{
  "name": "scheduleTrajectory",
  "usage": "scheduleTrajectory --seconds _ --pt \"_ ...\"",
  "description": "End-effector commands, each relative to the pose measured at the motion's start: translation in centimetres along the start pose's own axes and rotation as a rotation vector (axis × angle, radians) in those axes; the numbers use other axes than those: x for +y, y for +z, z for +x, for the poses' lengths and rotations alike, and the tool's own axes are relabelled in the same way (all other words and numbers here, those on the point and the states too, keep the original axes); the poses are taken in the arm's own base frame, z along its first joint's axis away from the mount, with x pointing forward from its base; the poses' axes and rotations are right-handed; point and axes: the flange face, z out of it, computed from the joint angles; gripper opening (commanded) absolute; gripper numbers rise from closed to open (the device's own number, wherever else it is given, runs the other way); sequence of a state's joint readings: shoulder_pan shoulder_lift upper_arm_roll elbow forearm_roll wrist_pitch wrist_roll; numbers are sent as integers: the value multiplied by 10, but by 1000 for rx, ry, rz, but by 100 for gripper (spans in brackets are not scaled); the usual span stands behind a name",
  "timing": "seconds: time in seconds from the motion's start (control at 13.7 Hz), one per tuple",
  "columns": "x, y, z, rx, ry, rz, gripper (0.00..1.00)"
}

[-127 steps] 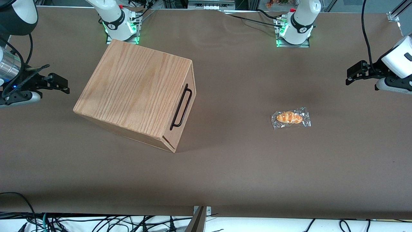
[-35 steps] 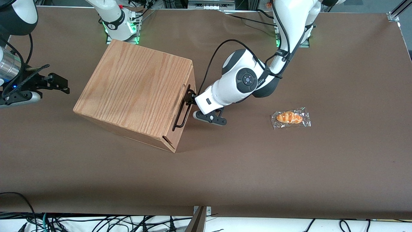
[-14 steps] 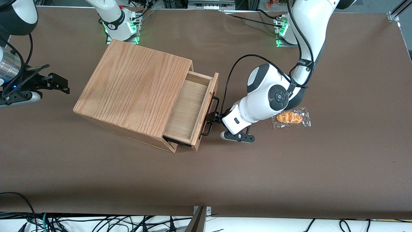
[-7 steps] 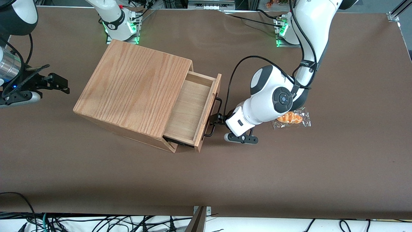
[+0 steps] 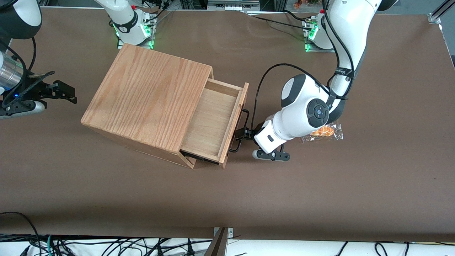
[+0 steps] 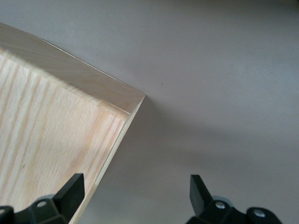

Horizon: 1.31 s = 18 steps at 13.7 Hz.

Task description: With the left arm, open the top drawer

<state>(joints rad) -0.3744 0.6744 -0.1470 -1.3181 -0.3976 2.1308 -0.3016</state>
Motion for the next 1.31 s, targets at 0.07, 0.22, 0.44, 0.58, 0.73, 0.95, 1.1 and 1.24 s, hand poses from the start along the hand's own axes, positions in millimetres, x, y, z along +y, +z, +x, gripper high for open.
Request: scheduleTrajectory --seconds 0.07,0.22,0.44,0.58,0.73,0.95,1.1,1.24 --pt "0 -15 5 16 -24 -2 100" --pt "8 -24 1 8 -52 -7 100" --pt "-3 -48 3 -39 -96 -32 100" --pt "-8 -75 11 -35 -109 -58 100" --pt "-31 -97 21 -48 -135 -52 100" --pt "-70 -144 29 -41 -164 -37 100" --pt "-90 -175 24 -68 -94 -27 100" --pt "-121 -196 23 -95 -27 27 100"
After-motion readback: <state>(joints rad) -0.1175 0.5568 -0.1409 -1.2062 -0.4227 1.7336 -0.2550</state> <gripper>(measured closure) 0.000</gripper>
